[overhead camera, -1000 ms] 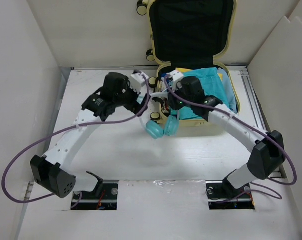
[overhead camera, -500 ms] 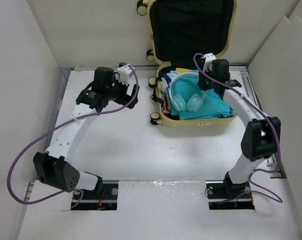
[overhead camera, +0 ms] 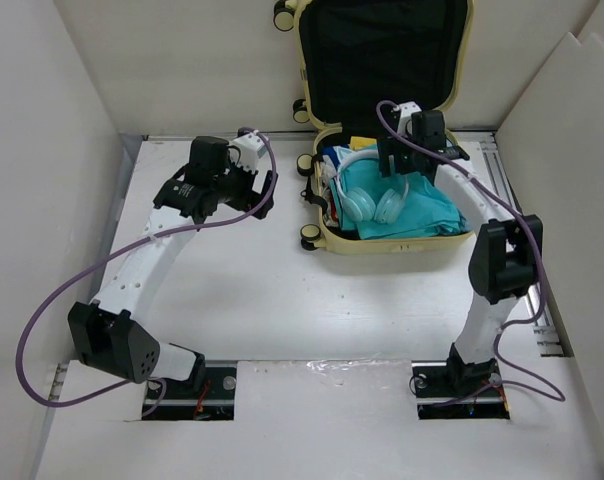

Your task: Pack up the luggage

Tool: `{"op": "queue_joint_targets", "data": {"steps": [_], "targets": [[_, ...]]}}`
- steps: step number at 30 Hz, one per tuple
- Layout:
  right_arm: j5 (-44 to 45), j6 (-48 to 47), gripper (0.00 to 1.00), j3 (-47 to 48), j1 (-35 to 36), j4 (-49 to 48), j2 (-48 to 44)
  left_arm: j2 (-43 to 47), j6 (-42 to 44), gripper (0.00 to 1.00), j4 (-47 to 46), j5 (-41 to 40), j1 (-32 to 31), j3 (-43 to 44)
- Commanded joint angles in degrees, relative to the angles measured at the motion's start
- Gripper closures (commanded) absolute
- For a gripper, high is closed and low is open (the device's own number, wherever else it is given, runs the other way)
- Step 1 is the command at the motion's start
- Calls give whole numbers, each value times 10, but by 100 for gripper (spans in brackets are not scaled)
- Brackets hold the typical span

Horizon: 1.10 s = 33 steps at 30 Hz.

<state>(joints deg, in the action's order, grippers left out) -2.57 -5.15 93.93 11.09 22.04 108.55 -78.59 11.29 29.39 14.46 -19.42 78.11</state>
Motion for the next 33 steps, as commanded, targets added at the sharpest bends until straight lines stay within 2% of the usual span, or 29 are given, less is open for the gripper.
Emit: {"op": "queue_joint_targets", "data": {"steps": [1, 7, 11, 13, 15, 16, 17, 18, 21, 23, 24, 27, 28, 31, 33], "targets": [[63, -25, 12, 45, -2, 18, -62, 9, 2, 0, -16, -5, 0, -4], [43, -44, 9, 104, -8, 80, -117, -3, 2, 0, -22, 6, 0, -4], [-29, -30, 9, 36, -52, 85, -193, -15, 2, 0, -42, 15, 0, -9], [-42, -13, 9, -19, -102, 92, -241, -27, -5, 0, -51, 28, 0, -9], [-32, -6, 13, -54, -139, 100, -268, -48, -21, 2, -72, 34, 0, -9], [-26, -6, 16, -92, -179, 106, -278, -60, -21, 3, -79, 34, -15, 2], [-26, 0, 27, -110, -200, 107, -291, -73, -29, 3, -85, 34, -25, 12], [-26, 0, 34, -125, -241, 107, -291, -103, -36, 6, -90, 34, -48, 22], [-44, 6, 57, -152, -276, 91, -266, -160, -45, 15, -112, 28, -81, 70], [-61, 6, 63, -132, -282, 85, -218, -224, -76, 21, -124, 28, -93, 112], [-69, 6, 63, -119, -282, 85, -200, -247, -88, 27, -124, 28, -93, 130], [-94, 12, 62, -90, -282, 85, -163, -315, -136, 34, -106, 7, -75, 195], [-99, 12, 60, -90, -282, 79, -163, -321, -144, 43, -106, 7, -68, 201], [-99, 17, 55, -136, -282, 55, -198, -301, -158, 54, -121, 7, -51, 166], [-94, 22, 55, -156, -282, 55, -216, -266, -166, 54, -153, 28, -38, 134]]}}
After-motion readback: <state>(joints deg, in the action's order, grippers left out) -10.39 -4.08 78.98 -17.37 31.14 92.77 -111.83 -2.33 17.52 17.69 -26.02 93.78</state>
